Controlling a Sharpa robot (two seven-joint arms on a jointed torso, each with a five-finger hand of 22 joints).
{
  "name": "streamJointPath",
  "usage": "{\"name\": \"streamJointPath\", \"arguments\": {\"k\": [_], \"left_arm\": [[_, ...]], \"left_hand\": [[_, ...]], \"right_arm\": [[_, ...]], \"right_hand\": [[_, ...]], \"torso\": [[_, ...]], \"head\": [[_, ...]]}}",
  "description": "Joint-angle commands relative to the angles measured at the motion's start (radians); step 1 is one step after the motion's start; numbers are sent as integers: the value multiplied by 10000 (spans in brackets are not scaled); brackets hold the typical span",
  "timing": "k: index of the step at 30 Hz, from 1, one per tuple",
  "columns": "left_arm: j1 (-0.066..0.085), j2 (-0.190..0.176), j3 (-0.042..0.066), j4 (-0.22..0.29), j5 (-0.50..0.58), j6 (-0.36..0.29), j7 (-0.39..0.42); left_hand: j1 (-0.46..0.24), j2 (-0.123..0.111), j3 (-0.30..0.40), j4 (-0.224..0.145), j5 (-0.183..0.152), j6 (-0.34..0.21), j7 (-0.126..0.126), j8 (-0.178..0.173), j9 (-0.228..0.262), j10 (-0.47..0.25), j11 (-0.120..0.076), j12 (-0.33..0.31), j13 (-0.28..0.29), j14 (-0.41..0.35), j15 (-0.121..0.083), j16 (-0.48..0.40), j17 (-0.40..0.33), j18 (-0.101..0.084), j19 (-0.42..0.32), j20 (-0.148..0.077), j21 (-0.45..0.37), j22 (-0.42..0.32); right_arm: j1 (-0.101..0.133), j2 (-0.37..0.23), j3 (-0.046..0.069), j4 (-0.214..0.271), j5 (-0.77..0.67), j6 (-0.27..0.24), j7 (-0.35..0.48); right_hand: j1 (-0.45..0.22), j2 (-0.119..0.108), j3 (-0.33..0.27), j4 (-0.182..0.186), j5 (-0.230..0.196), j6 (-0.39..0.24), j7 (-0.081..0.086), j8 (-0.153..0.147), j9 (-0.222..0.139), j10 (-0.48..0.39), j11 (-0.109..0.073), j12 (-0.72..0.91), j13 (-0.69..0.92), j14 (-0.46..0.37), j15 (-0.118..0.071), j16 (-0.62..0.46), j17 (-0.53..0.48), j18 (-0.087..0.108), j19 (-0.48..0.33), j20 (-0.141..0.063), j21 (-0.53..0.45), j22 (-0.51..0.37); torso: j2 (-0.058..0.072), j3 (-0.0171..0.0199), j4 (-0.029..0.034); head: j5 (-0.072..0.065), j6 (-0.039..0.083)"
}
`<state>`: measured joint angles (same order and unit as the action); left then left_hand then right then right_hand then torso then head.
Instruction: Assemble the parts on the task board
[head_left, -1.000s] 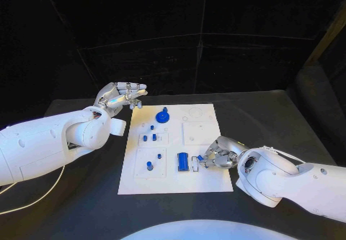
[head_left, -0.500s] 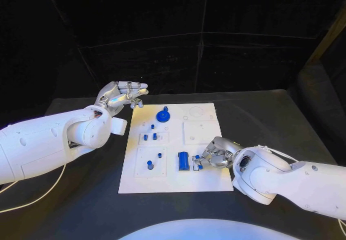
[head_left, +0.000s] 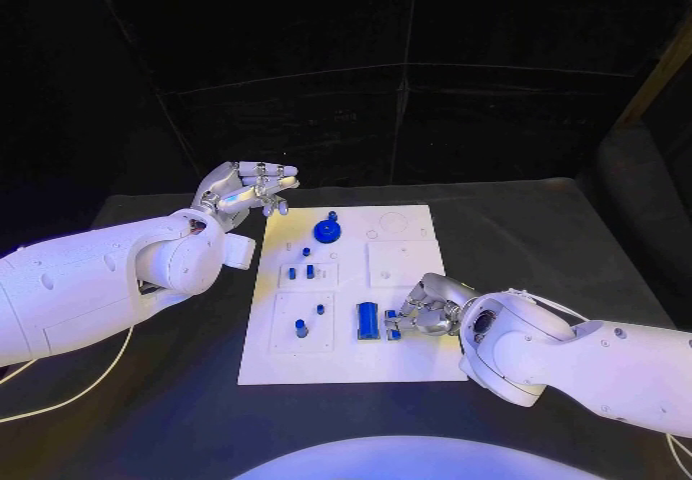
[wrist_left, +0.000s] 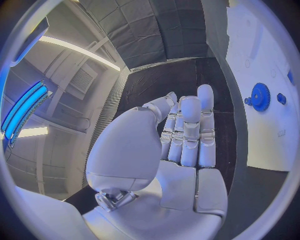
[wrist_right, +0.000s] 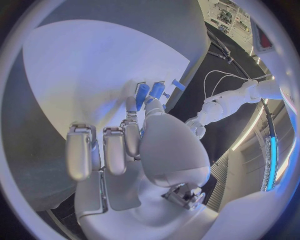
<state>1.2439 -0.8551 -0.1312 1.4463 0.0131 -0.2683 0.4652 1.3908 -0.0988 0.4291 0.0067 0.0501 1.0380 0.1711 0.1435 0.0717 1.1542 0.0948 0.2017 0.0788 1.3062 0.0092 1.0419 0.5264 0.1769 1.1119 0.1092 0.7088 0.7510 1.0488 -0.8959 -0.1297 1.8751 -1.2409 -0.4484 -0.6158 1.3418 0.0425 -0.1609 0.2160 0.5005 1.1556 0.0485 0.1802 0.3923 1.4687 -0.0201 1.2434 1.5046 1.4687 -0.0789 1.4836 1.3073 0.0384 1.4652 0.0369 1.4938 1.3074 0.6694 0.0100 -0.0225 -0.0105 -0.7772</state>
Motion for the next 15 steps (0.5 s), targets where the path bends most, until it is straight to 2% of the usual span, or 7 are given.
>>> {"name": "streamJointPath", "arguments": {"k": [1,3,4,8,10,13,15], "left_arm": [[13,-3,7,26,7,168,-23],[13,-4,7,27,7,169,-25],[13,-5,7,28,7,169,-26],[14,-12,7,35,7,168,-28],[14,-14,7,35,7,164,-29],[14,-17,7,38,7,164,-31],[14,-20,7,40,7,165,-35]], "left_hand": [[-27,39,-40,-23,27,31,-25,32,-2,-84,-14,54,-15,-3,-2,37,-14,64,45,40,-40,-16],[-27,39,-40,-23,27,31,-25,32,-2,-84,-14,54,-15,-3,-2,37,-14,64,45,40,-40,-16],[-27,39,-40,-23,27,31,-25,32,-2,-84,-14,54,-15,-3,-2,37,-14,64,45,40,-40,-16],[-37,29,-50,-24,25,25,-19,30,-3,-92,-8,56,-17,-5,0,38,-20,64,46,40,-43,-17],[-37,29,-50,-24,25,25,-19,30,-3,-92,-8,56,-17,-5,0,38,-20,64,46,40,-43,-17],[-37,29,-50,-24,25,25,-19,30,-3,-92,-8,56,-17,-5,0,38,-20,64,46,40,-43,-17],[-37,29,-50,-24,25,25,-19,30,-3,-92,-8,56,-17,-5,0,38,-20,64,46,40,-43,-17]], "right_arm": [[10,34,-1,-2,30,163,-31],[10,38,-1,-15,29,168,-47],[10,40,-1,-23,25,162,-55],[10,46,-1,-47,-4,97,-68],[10,51,-1,-60,-16,45,-63],[11,48,-1,-75,-76,-31,-58],[11,37,-1,-82,-116,-63,-58]], "right_hand": [[-85,-51,-16,53,-35,61,-24,51,-8,66,-77,12,-1423,666,-77,16,779,-69,256,-74,-1,1489],[-129,-65,-57,112,-157,69,-27,62,10,67,-83,4,-1425,665,-87,13,775,-68,252,-87,-6,1484],[-230,-75,-128,208,-457,80,-24,74,29,71,-80,-2,-1427,663,-85,8,768,-69,252,-95,-7,1485],[-810,-60,-569,694,-3048,95,3,123,123,49,-54,-138,-1500,646,-66,-33,698,-52,202,-90,-62,1416],[-1096,-27,-779,733,-3880,45,19,121,163,22,-35,-216,-1541,629,-56,-80,617,-33,156,-80,-112,1351],[-1360,-56,-996,748,-4445,-20,35,112,200,-8,-16,-294,-1579,611,-45,-130,532,-7,89,-67,-186,1254],[-1578,-159,-1163,753,-4512,-65,49,103,223,-42,-14,-376,-1623,597,-38,-169,467,13,40,-65,-240,1183]], "torso": [[-1,0,-3],[-6,-3,2],[-8,-5,4],[-6,-6,5],[-6,-2,5],[-11,-4,4],[-10,-3,6]], "head": [[-4,0],[-2,-7],[2,-10],[1,-14],[6,-13],[11,-13],[10,-12]]}}
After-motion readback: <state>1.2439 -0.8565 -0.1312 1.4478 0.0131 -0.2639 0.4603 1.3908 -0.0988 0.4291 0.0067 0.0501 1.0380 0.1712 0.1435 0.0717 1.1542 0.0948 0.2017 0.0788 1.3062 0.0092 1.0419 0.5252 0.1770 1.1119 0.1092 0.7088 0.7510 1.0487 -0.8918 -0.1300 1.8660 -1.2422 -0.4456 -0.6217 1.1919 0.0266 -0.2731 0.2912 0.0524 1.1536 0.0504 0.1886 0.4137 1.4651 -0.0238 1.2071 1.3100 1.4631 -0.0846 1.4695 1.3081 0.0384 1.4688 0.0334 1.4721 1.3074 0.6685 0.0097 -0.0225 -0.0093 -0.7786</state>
